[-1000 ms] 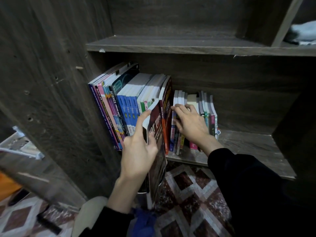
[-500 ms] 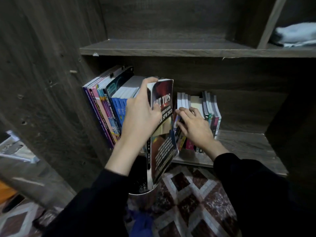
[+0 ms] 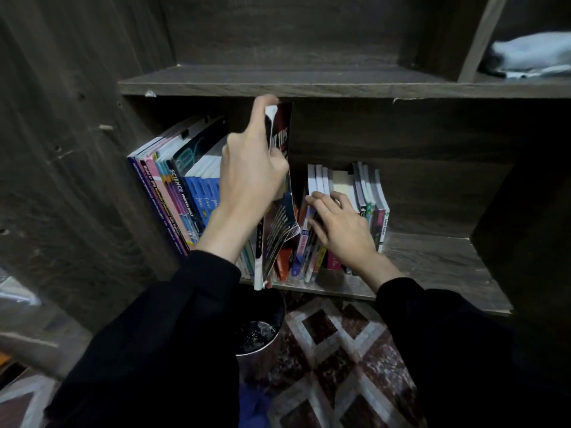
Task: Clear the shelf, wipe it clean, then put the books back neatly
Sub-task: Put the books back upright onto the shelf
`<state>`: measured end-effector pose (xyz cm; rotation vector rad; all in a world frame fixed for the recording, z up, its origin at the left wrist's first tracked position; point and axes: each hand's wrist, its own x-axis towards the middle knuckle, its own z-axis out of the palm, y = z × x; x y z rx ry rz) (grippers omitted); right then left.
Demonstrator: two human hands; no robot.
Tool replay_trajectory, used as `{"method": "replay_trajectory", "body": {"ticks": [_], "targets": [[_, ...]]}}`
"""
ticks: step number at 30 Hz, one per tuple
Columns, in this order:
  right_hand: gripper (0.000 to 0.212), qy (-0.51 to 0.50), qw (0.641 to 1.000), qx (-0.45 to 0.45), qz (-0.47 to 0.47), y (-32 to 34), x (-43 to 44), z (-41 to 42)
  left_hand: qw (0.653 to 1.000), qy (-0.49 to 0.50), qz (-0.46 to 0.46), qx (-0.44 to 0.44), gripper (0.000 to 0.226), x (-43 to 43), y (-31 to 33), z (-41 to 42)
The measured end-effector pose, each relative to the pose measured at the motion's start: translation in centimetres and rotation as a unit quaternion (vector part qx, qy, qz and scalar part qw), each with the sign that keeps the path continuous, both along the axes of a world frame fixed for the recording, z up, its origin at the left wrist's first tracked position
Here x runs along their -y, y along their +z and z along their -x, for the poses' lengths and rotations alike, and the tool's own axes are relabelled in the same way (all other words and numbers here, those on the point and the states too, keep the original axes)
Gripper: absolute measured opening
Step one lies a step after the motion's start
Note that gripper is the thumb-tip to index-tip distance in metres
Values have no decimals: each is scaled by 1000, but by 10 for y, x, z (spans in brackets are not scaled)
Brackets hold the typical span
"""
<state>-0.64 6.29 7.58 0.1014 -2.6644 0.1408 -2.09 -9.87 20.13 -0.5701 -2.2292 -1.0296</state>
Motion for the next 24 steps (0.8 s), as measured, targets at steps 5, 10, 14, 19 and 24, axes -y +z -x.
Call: {"method": "replay_trajectory", "body": {"ticks": [5, 10, 14, 19, 24], "targets": [[44, 9, 1000, -10, 1, -2, 1, 3, 999, -28, -33, -14, 54, -17, -19, 13], [43, 10, 1000, -16, 0, -2, 2, 4, 999, -6, -47, 17, 49, -29, -80, 24], [44, 11, 1000, -17, -8, -2, 6, 5, 994, 7, -66, 88, 50, -29, -120, 22], [46, 18, 1000, 3, -12, 1, 16, 11, 993, -7, -7, 120, 55, -23, -123, 15], [48, 33, 999, 20, -7, 4, 24, 18, 996, -8, -20, 89, 61, 0, -126, -10]]}}
